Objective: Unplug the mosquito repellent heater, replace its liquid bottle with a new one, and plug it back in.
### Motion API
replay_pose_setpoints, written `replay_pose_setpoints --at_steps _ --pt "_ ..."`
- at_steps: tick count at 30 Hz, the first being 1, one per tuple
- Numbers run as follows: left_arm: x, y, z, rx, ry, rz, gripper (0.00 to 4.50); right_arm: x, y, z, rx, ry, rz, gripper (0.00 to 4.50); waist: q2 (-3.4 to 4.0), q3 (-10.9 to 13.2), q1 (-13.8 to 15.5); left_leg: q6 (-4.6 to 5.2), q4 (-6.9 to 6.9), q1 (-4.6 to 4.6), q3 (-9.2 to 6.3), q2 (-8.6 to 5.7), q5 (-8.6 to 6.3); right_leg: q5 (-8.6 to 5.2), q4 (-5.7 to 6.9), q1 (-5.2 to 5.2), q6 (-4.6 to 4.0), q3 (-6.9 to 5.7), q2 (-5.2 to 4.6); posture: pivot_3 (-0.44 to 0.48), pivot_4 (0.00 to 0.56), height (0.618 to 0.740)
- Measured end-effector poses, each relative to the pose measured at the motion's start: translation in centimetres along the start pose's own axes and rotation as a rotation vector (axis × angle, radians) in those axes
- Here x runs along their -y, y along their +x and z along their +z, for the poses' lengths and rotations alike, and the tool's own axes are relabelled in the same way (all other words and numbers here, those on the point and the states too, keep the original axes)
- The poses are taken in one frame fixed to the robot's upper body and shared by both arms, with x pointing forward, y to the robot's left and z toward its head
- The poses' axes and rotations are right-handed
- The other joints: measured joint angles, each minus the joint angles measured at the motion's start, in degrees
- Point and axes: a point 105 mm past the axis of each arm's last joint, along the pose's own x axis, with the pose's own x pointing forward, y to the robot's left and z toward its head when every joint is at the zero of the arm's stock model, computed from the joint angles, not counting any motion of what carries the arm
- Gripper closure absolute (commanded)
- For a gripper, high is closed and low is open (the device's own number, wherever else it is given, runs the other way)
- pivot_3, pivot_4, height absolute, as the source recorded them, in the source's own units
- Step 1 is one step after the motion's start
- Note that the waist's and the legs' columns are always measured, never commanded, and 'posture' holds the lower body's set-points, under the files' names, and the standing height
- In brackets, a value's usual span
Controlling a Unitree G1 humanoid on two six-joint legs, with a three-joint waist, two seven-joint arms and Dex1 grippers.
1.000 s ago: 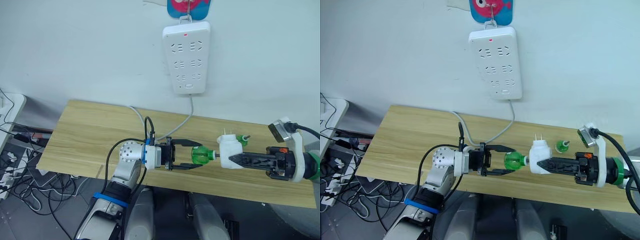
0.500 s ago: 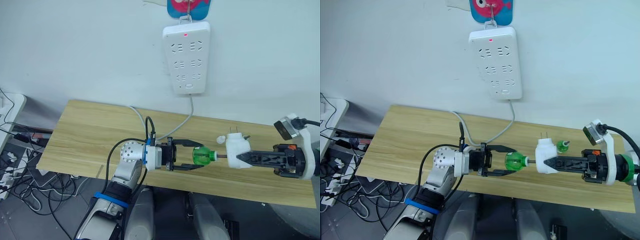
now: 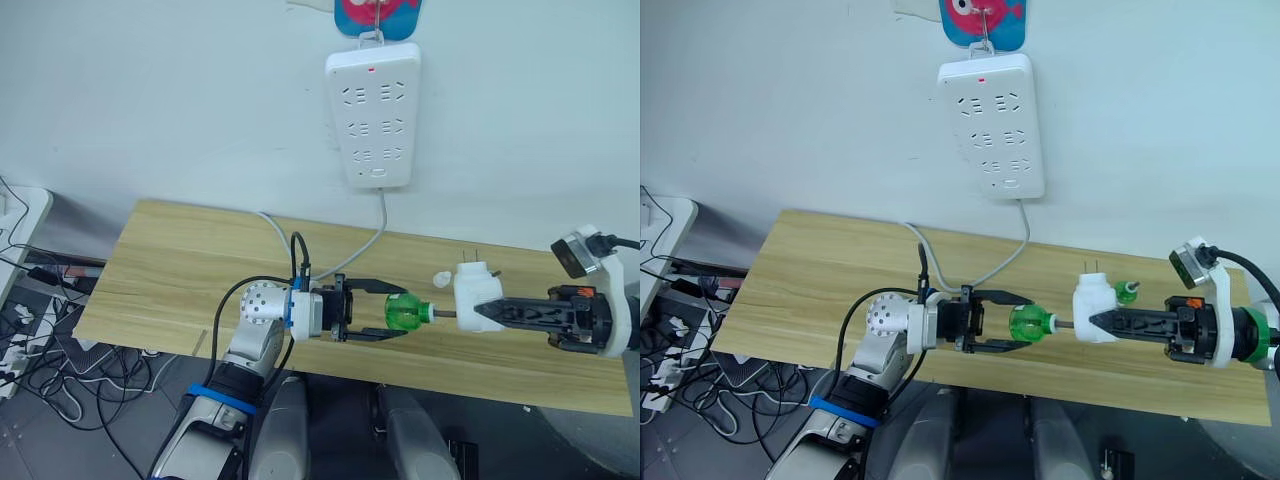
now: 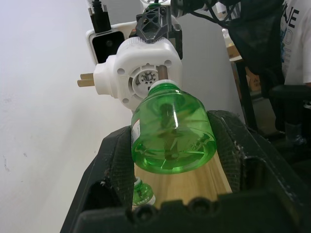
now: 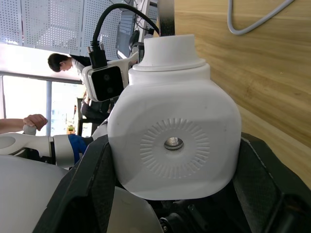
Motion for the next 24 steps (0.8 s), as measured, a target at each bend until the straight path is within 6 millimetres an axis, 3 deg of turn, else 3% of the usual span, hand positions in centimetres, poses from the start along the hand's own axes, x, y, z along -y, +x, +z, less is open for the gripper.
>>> replay_pose_setpoints --at_steps 9,24 --pt "-0.2 -0.2 -0.1 -0.011 -0.002 0.02 2.26 -0.5 -0.4 -0.9 -0.032 0.021 0.025 1.57 0.0 0.0 0.01 0.0 0.03 0.0 -0.01 0.0 0.0 0.0 0.0 0.01 0.0 -0.01 0.0 0.096 0.363 0.74" --pt "-0.1 -0.1 -0.1 -0.011 -0.008 0.021 2.26 -0.9 0.3 -0.4 -0.012 -0.026 0.047 1.57 0.0 0.0 0.01 0.0 0.06 -0.01 -0.01 0.0 0.0 0.01 0.01 0.02 0.02 0.0 0.0 0.095 0.356 0.74"
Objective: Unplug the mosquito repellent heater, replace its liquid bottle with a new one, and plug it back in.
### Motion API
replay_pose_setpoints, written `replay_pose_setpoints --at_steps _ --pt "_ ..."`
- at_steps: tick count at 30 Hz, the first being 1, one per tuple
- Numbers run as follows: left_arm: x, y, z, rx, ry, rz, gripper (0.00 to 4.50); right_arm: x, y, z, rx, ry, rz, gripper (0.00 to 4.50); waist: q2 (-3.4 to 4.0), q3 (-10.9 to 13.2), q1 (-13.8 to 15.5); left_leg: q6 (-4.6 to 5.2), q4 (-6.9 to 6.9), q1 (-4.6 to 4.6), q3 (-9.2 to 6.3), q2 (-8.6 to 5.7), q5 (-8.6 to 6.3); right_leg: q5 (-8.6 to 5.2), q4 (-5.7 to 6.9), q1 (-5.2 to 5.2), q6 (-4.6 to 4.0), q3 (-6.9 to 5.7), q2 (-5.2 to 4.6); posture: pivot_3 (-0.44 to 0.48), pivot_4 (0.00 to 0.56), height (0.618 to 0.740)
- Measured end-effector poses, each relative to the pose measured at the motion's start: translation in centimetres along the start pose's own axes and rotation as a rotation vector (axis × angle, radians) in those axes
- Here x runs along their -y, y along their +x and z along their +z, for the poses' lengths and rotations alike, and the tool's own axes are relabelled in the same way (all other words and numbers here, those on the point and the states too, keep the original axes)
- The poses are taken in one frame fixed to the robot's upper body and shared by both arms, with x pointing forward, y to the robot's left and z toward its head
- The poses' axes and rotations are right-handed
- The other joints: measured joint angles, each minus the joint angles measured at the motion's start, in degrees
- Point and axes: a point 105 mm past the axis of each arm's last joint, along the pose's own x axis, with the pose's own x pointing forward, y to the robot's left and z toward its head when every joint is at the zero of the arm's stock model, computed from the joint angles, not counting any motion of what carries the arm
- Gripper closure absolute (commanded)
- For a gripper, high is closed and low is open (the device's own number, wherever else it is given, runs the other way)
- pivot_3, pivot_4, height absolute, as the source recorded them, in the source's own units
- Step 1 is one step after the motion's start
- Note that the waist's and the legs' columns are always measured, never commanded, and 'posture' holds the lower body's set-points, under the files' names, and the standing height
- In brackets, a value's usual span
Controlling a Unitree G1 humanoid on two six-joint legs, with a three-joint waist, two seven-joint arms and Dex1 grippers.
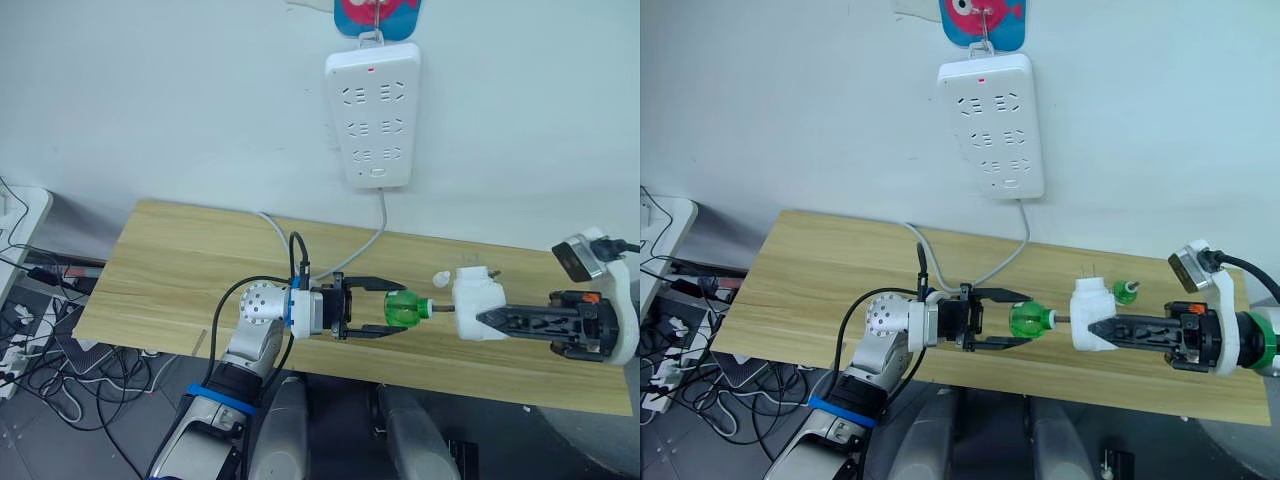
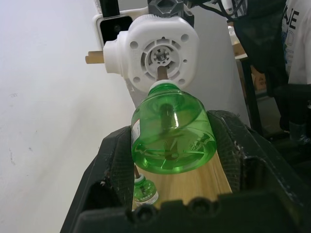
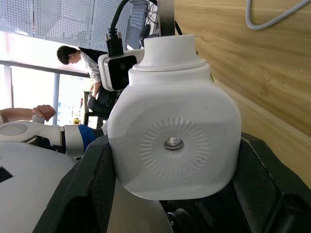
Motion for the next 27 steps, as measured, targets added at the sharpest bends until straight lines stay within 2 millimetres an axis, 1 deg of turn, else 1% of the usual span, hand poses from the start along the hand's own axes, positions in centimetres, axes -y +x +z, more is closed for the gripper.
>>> replay_pose_setpoints --at_steps 6,12,27 --pt "0.0 0.1 0.0 0.002 -0.002 -0.001 2.26 0.0 0.7 -0.3 0.0 -0.008 0.013 1.57 0.0 0.0 0.0 0.0 0.1 -0.02 -0.01 0.01 0.0 0.0 0.02 0.01 0.0 0.0 0.0 0.095 0.36 0.74" --pt "-0.1 0.0 -0.1 -0.004 -0.005 0.005 2.26 0.2 1.1 -0.1 0.03 -0.023 0.004 1.57 0.0 0.0 0.0 0.01 0.16 -0.04 -0.01 0.0 0.0 0.03 0.04 0.02 0.04 0.0 0.0 0.093 0.364 0.74" --pt "-0.1 0.0 -0.2 -0.013 -0.01 0.002 2.26 0.9 1.1 -0.1 0.031 -0.013 -0.055 1.57 0.0 0.0 -0.01 0.01 0.2 -0.07 -0.02 0.0 0.0 0.04 0.04 0.02 0.05 0.0 0.0 0.089 0.369 0.74"
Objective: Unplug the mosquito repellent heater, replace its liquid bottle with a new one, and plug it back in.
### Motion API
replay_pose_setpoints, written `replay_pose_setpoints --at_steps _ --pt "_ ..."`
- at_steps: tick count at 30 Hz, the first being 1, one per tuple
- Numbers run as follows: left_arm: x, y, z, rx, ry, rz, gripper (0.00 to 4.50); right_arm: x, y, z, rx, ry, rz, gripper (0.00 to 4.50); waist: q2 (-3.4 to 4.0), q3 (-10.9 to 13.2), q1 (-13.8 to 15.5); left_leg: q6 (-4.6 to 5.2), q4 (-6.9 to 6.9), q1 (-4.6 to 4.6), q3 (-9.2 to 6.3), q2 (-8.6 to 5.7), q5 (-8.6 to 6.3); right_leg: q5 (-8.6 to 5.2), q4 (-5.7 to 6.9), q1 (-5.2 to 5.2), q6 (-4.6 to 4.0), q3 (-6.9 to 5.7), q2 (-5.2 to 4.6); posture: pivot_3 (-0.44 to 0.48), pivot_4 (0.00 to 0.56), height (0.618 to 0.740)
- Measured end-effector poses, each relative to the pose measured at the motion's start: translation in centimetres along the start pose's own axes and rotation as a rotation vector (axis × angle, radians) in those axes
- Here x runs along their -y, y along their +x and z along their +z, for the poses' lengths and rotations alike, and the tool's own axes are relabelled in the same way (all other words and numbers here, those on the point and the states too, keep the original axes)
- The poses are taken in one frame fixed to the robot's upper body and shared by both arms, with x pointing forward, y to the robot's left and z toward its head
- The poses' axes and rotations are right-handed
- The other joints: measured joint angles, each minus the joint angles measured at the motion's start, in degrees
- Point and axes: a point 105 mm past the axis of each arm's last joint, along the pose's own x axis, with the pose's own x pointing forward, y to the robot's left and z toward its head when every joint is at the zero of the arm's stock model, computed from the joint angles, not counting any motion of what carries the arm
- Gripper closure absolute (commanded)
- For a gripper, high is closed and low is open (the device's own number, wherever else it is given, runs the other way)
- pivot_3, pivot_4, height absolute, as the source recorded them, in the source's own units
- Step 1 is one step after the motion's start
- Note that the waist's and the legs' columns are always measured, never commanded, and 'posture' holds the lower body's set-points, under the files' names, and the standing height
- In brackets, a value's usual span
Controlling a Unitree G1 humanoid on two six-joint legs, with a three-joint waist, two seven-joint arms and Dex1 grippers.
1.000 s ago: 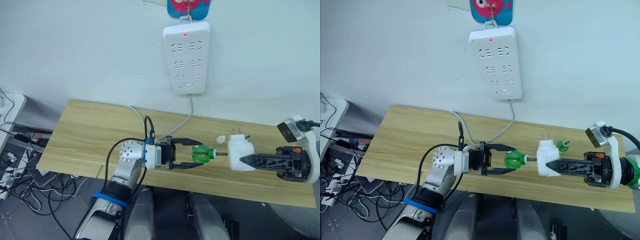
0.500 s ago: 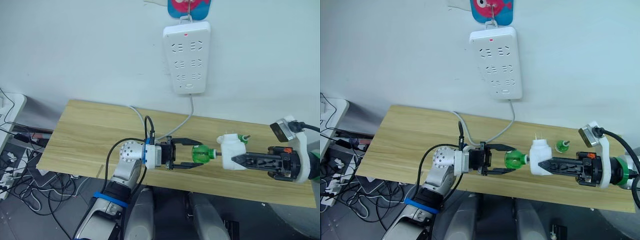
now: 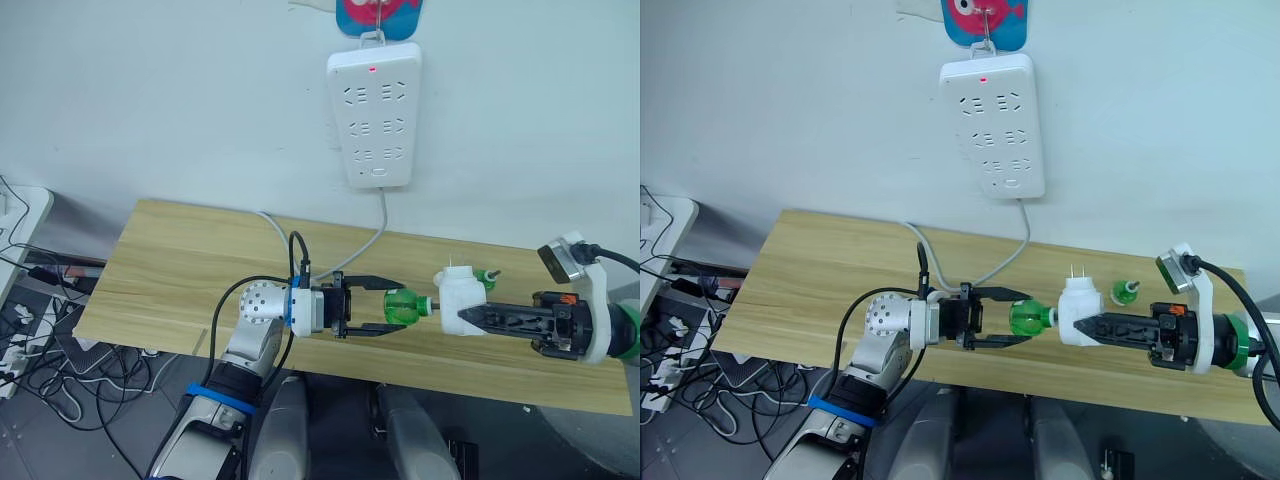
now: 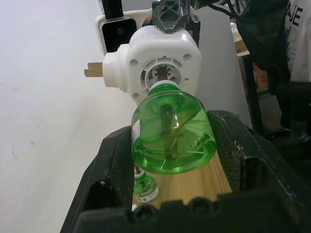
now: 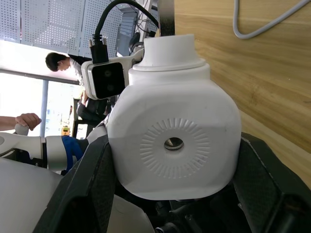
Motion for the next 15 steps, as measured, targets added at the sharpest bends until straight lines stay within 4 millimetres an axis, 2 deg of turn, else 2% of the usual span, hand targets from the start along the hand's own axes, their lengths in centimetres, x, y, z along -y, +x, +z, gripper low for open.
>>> replay_pose_setpoints --at_steps 15 --pt "0.03 0.08 -0.07 -0.002 -0.009 -0.002 2.26 0.58 -0.25 0.05 0.002 0.019 -0.033 1.57 0.0 0.0 -0.01 0.0 0.0 -0.01 0.0 0.0 0.0 0.0 -0.01 0.0 0.0 0.0 0.0 0.086 0.372 0.74"
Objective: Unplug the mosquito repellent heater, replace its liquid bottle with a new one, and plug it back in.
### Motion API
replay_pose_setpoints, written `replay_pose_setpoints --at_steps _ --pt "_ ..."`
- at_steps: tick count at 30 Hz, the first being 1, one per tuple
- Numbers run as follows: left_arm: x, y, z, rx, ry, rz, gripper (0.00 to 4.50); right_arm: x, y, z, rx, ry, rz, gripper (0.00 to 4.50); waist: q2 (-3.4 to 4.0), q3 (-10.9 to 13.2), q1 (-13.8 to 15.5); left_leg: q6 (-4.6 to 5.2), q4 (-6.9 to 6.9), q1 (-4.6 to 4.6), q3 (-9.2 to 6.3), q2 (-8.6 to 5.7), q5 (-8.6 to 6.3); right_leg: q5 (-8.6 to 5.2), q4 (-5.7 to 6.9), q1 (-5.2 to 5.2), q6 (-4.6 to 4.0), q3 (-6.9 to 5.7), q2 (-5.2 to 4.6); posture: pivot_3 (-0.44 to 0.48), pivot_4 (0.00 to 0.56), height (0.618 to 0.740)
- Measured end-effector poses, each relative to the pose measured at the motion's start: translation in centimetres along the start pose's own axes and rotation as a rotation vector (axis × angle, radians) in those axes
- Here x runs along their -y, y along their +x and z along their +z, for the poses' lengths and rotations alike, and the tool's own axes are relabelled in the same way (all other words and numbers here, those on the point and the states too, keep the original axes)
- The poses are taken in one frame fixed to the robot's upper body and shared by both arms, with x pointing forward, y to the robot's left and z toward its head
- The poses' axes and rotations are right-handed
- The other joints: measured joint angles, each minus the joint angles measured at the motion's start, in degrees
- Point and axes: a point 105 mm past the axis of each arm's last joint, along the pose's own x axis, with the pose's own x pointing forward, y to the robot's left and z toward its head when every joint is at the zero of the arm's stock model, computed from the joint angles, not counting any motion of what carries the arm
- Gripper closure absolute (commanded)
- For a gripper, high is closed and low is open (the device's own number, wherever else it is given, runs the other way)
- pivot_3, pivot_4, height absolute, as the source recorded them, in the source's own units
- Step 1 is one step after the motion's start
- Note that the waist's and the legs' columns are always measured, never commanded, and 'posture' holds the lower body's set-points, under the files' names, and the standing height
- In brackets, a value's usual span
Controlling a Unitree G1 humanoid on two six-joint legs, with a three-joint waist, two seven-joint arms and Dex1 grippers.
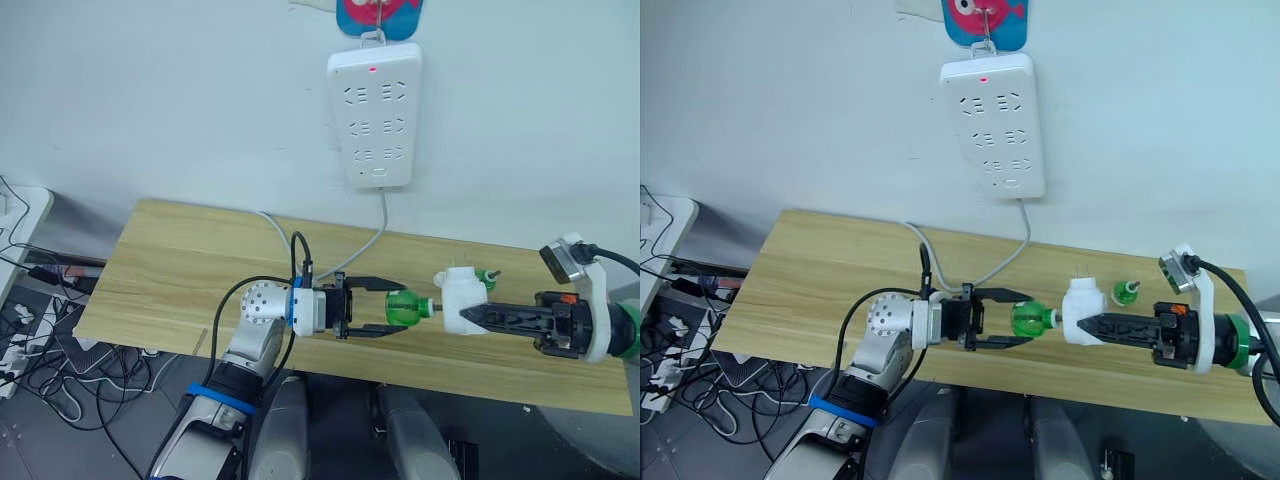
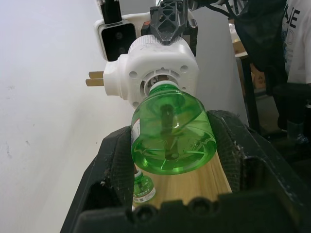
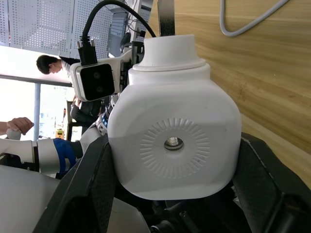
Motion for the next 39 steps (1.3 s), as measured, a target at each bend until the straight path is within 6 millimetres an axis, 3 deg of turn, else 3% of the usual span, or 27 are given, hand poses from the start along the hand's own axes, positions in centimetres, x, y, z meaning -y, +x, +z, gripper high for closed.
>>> replay_pose_setpoints --at_steps 39 --pt "0.05 0.26 -0.22 -0.024 0.005 0.001 2.26 -0.46 0.18 -0.16 -0.015 -0.027 0.011 1.57 0.0 0.0 0.0 0.0 0.03 -0.03 -0.02 0.0 0.0 0.0 -0.01 0.0 0.01 -0.01 0.0 0.087 0.356 0.74"
